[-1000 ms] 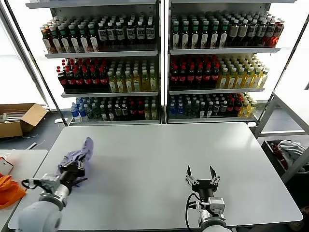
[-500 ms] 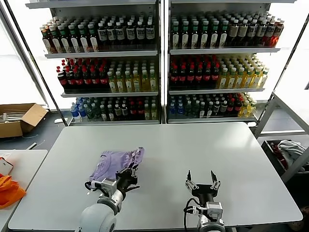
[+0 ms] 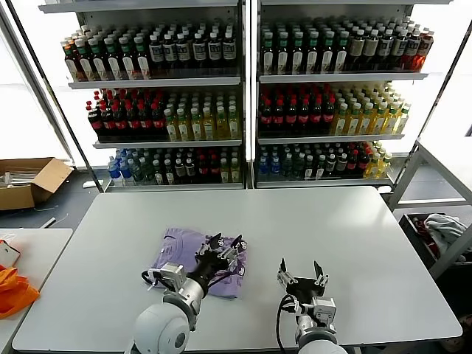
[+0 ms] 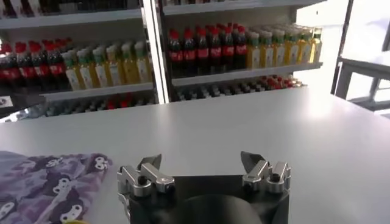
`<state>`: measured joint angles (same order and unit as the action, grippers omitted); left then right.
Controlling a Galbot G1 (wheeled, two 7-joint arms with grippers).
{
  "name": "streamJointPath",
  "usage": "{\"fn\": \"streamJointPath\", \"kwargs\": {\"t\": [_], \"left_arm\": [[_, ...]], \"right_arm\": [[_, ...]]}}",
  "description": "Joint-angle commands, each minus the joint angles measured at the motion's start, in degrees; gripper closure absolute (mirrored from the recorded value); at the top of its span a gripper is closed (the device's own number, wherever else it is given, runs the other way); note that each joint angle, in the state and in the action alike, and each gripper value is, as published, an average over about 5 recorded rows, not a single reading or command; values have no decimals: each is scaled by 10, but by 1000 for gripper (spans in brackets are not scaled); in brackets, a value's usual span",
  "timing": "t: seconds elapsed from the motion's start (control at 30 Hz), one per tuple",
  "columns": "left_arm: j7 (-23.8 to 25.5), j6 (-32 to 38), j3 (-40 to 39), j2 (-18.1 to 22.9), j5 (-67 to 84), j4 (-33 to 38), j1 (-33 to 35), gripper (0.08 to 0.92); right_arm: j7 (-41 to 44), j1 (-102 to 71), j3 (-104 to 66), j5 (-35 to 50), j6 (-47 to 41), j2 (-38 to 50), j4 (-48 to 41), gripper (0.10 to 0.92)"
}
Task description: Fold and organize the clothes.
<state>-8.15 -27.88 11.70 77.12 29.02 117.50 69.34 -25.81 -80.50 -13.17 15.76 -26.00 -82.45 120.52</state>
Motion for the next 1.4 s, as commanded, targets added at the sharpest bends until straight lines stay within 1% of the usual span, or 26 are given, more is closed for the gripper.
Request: {"fn": "streamJointPath", "kwargs": {"t": [0.03, 0.1, 0.17, 0.27, 0.53, 0.63, 0.73, 1.17, 1.4], "left_arm": [[-36, 8, 83, -29, -23, 12, 12, 375], [-41, 7, 99, -38, -36, 15, 21, 314], [-46, 5, 109, -45, -37, 21, 30, 241], [-49, 3, 119, -50, -37, 27, 41, 190], [-52, -1, 131, -53, -37, 33, 60, 177], [-52, -2, 133, -54, -37, 31, 65, 177], [-52, -4, 133, -55, -37, 28, 67, 177], [-53, -12, 135, -54, -32, 22, 64, 177], [-54, -11, 138, -51, -31, 31, 69, 177]], "right_arm": [[-63, 89, 39, 258, -56, -13, -37, 203], [-78, 110, 57, 295, -66, -22, -54, 203], [-82, 126, 72, 310, -70, -28, -67, 203], [-87, 144, 89, 329, -72, -35, -82, 203], [-97, 170, 101, 365, -72, -26, -113, 203], [-97, 175, 98, 371, -72, -21, -118, 218], [-94, 179, 99, 370, -72, -19, -125, 278], [-92, 186, 107, 359, -72, -31, -145, 656], [-93, 180, 102, 328, -73, -3, -128, 852]]}}
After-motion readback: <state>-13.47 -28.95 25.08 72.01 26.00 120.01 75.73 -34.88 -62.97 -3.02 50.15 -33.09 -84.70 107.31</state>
